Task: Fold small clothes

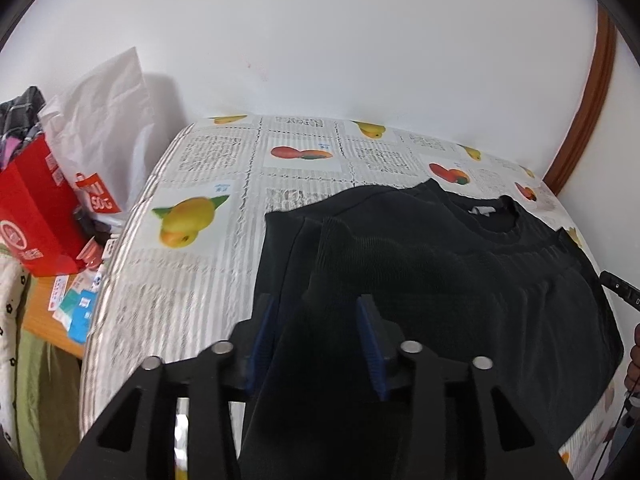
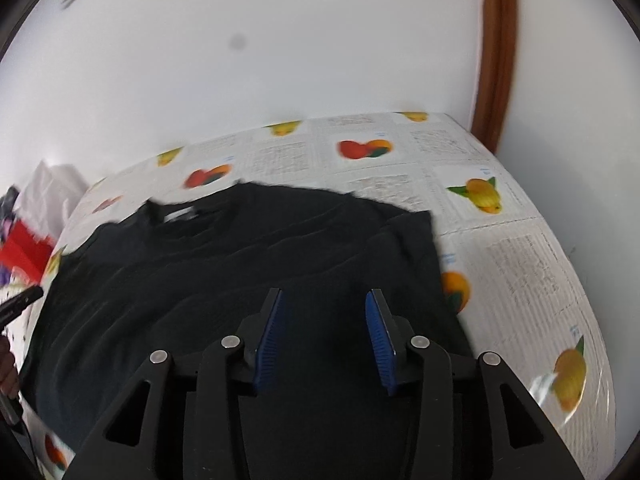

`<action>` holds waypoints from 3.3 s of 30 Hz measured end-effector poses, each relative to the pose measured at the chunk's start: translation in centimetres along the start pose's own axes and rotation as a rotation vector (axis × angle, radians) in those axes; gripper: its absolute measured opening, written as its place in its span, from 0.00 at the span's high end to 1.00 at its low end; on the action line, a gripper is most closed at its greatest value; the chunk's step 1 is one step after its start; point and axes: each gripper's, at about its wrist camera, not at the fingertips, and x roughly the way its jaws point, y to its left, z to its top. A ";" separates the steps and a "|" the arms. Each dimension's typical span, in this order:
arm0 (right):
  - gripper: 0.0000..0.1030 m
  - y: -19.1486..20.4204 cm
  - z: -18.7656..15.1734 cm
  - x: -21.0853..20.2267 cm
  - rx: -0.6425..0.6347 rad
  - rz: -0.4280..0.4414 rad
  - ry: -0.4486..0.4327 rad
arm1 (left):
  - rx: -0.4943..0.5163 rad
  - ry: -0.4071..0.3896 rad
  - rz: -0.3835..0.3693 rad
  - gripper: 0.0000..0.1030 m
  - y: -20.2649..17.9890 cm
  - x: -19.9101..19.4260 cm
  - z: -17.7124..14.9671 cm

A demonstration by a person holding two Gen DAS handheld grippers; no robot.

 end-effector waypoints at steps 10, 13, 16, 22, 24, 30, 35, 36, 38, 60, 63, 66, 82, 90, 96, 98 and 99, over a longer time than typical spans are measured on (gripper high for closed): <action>0.37 13.6 -3.9 -4.0 -0.187 0.154 -0.013 | -0.091 0.029 0.045 0.43 5.2 -5.7 -4.8; 0.35 19.1 -6.0 -4.9 -0.306 0.206 -0.007 | -0.118 0.072 0.083 0.43 7.5 -6.6 -6.2; 0.32 25.0 -8.7 -5.5 -0.445 0.263 0.005 | -0.141 0.081 0.070 0.43 9.3 -7.5 -7.4; 0.32 33.1 -13.8 -6.1 -0.592 0.388 0.035 | -0.177 0.091 0.061 0.43 11.8 -7.9 -8.9; 0.30 34.8 -15.5 -6.4 -0.643 0.429 0.027 | -0.200 0.095 0.022 0.42 12.2 -7.8 -9.4; 0.29 38.6 -19.1 -4.2 -0.779 0.299 0.025 | -0.245 0.091 -0.045 0.42 12.9 -6.7 -10.7; 0.37 39.4 -19.2 -3.0 -0.781 0.232 -0.017 | -0.285 0.083 -0.073 0.42 14.4 -6.6 -12.1; 0.43 39.6 -18.9 -2.7 -0.761 0.223 -0.025 | -0.285 0.082 -0.069 0.42 14.6 -6.6 -12.3; 0.51 40.0 -18.1 -2.1 -0.728 0.207 -0.028 | -0.284 0.080 -0.057 0.42 14.9 -6.6 -12.8; 0.87 19.6 -8.2 -10.8 0.022 0.533 -0.319 | -0.103 0.028 -0.186 0.41 5.4 -7.6 -12.1; 0.88 15.5 -9.1 -9.9 0.126 0.493 -0.314 | -0.024 0.026 -0.221 0.38 1.7 -7.5 -11.7; 0.88 12.5 -10.0 -8.5 0.177 0.415 -0.281 | 0.056 0.031 -0.268 0.36 -2.1 -7.5 -11.8; 0.76 5.4 -14.4 -6.1 0.142 0.292 -0.104 | 0.299 0.119 -0.374 0.30 -15.8 -3.8 -16.3; 0.54 5.3 -13.1 -5.5 0.092 0.278 -0.087 | 0.279 0.086 -0.324 0.30 -16.7 -2.7 -16.1; 0.79 6.4 -11.9 -2.3 0.080 0.249 -0.037 | 0.261 0.082 -0.343 0.57 -16.8 -2.3 -15.5; 0.79 6.6 -11.8 -2.0 0.070 0.257 -0.039 | 0.251 0.092 -0.337 0.67 -16.8 -2.1 -15.4; 0.79 6.7 -11.7 -1.9 0.066 0.256 -0.039 | 0.247 0.088 -0.333 0.71 -16.6 -2.2 -15.3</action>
